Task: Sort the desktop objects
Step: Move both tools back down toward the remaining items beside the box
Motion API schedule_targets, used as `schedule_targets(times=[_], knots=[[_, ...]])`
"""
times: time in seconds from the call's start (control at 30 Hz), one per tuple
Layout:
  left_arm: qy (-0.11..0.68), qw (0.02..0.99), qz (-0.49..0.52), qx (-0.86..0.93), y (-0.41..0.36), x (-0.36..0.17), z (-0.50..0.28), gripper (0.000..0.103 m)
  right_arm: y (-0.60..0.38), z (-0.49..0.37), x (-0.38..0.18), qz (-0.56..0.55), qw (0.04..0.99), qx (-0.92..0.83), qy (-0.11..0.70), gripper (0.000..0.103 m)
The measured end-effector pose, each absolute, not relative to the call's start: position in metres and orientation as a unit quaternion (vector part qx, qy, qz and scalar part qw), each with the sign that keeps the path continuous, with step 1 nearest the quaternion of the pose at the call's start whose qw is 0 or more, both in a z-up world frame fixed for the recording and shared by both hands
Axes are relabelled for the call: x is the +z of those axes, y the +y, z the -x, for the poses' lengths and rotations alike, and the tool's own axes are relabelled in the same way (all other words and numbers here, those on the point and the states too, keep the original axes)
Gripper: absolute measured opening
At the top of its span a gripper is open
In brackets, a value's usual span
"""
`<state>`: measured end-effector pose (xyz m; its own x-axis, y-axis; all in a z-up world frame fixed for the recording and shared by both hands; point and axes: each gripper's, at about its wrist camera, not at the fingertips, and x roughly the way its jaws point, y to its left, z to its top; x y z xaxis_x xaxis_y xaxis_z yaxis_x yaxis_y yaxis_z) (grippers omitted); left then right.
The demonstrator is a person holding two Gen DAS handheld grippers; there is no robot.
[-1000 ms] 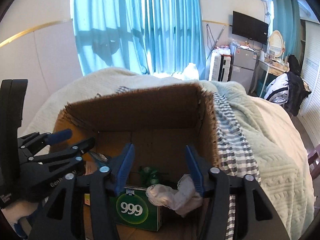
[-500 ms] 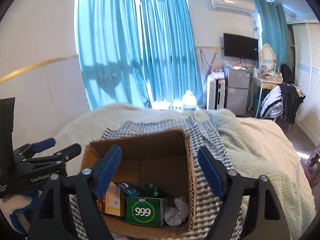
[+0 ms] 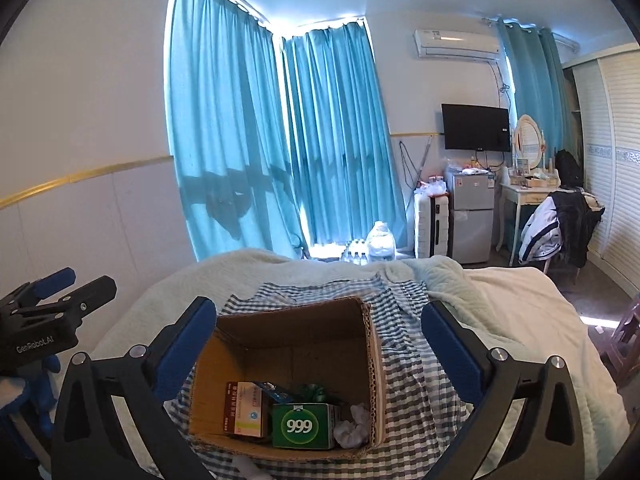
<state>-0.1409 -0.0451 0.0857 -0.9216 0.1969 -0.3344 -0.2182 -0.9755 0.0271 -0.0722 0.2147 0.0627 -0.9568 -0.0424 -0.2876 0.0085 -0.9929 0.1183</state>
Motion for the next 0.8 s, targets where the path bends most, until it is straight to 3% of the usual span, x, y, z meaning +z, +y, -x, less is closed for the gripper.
schedule_targets(times=[0.37,0.8], knots=[[0.057,0.096,0.182,0.977,-0.052,0.055,0.124,0.103,0.19,0.03,0.052,-0.135,0.018,-0.991,-0.02,0.103],[0.051,0.078,0.266,0.959,-0.073,-0.015,0.128,0.103,0.177,0.008,-0.028,-0.206,0.039,-0.977,-0.041,0.103]])
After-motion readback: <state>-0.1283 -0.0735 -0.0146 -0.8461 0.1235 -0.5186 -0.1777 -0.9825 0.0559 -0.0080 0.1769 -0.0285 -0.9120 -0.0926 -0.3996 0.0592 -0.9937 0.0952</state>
